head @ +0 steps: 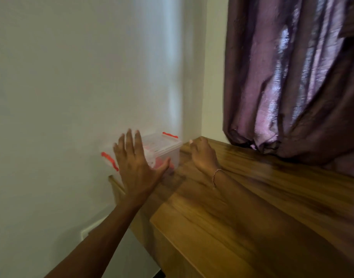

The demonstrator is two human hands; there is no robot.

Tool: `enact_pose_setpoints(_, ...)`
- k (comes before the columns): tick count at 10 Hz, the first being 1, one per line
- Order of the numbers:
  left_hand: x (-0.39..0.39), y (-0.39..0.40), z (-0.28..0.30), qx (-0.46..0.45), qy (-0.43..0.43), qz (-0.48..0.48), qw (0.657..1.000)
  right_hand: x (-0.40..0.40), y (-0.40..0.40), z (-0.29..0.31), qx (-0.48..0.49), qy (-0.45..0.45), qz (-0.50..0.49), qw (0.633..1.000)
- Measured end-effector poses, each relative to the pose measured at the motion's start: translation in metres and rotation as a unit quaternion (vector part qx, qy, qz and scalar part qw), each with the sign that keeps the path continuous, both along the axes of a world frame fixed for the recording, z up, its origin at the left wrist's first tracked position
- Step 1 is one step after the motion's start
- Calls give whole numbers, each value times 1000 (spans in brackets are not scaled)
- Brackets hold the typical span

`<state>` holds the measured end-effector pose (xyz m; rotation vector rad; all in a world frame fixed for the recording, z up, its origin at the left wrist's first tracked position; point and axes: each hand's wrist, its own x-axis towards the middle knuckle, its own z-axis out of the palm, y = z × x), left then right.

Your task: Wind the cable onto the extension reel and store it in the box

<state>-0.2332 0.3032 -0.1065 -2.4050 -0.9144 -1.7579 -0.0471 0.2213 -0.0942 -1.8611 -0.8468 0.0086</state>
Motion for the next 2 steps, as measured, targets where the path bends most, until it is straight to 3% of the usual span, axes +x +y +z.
enact_pose_setpoints(2, 86, -100, 40, 36, 81, -223, 971, 38, -137, 51, -24, -173, -132, 976)
